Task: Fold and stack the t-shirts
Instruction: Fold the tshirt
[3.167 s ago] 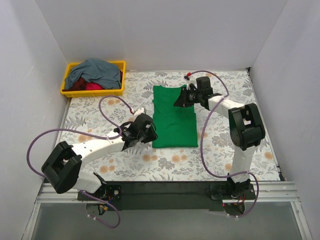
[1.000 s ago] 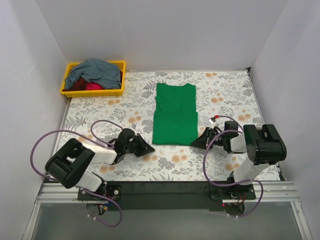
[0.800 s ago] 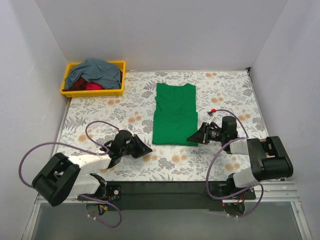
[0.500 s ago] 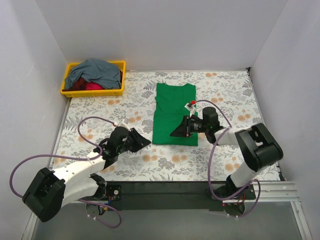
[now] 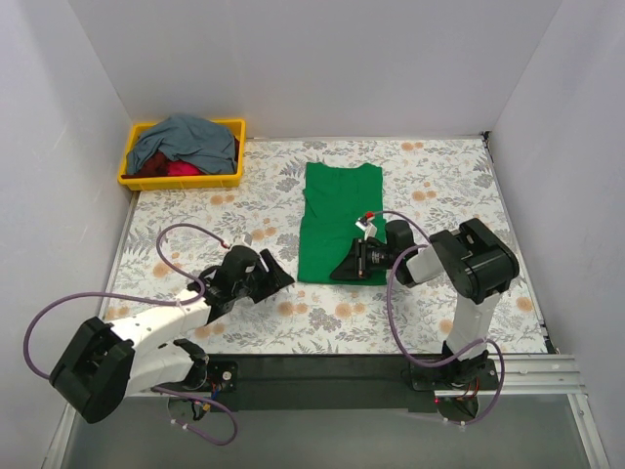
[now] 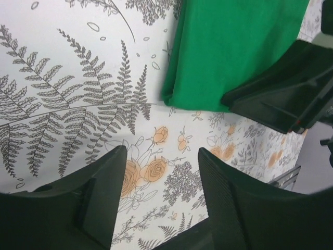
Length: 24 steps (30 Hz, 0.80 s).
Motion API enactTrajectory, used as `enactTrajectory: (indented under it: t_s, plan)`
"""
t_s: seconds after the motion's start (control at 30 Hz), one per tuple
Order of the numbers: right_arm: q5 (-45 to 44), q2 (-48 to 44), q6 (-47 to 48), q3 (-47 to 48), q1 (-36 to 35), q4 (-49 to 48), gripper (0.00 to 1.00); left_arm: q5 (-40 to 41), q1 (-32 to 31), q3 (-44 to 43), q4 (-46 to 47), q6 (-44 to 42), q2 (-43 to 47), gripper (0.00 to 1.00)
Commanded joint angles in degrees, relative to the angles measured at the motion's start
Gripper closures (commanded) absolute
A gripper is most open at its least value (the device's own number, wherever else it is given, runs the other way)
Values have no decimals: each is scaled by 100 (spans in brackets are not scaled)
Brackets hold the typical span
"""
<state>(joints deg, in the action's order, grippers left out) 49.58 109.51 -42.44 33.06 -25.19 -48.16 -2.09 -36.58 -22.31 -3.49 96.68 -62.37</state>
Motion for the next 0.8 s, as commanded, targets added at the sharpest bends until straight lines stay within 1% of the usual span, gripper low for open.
enactTrajectory:
  t_s: [0.0, 0.03, 0.07, 0.1, 0.13, 0.17, 0.2, 0.23, 0.27, 0.3, 0.33, 0.37, 0.4, 0.43, 0.47, 0.53, 0.6, 0.63, 0.77]
  plan:
    - [-309, -622, 218, -107, 40, 175, 70, 340, -34, -414, -213, -246, -187, 43]
    - [-318, -807, 262, -98, 49, 271, 69, 367, -34, -493, -275, -290, -266, 41]
    - [-344, -1200, 419, -80, 58, 638, 69, 384, -42, -642, -371, -317, -450, 40]
    - [-483, -1396, 533, -11, 58, 911, 69, 385, -60, -748, -424, -386, -539, 40]
    - [-589, -1580, 717, 34, 67, 1271, 66, 393, -69, -819, -460, -431, -644, 40]
    - [-721, -1930, 1102, 95, 58, 1613, 64, 402, -86, -1028, -556, -457, -758, 40]
    - [-1087, -2090, 1367, 165, 58, 2487, 61, 402, -104, -1152, -626, -510, -1020, 40]
    - [-1352, -2240, 1622, 314, 58, 2948, 56, 393, -113, -1275, -723, -597, -1171, 40]
    - [-1642, -2485, 2059, 376, 58, 3336, 53, 385, -130, -1442, -924, -642, -1294, 40]
    - [-2236, -2601, 2203, 412, 58, 4123, 52, 437, -200, -1696, -1021, -686, -1565, 40]
    - [-2530, -2706, 2326, 499, 58, 4452, 48, 489, -244, -1829, -1101, -756, -1672, 40]
    - [-3072, -2933, 2432, 517, 58, 4778, 47, 542, -332, -1952, -1276, -791, -1795, 40]
    - [-3321, -3066, 2529, 517, 58, 5059, 45, 647, -376, -2197, -1364, -835, -1909, 40]
    - [-3558, -3207, 2564, 509, 58, 5436, 39, 726, -420, -2330, -1452, -879, -2146, 40]
    - [-4022, -3495, 2574, 474, 58, 5588, 36, 797, -516, -2453, -1688, -949, -2270, 40]
    - [-4420, -3752, 2574, 447, 58, 6009, 29, 1043, -604, -2840, -1909, -1037, -2629, 41]
    - [-4824, -4069, 2574, 412, 58, 6239, 27, 1201, -710, -3086, -2261, -1099, -2858, 40]
    - [-4879, -4157, 2608, 403, 58, 6327, 26, 1350, -728, -3278, -2357, -1108, -2947, 42]
    - [-4932, -4543, 2644, 280, 67, 6538, 25, 1606, -842, -3535, -2709, -1125, -3228, 46]
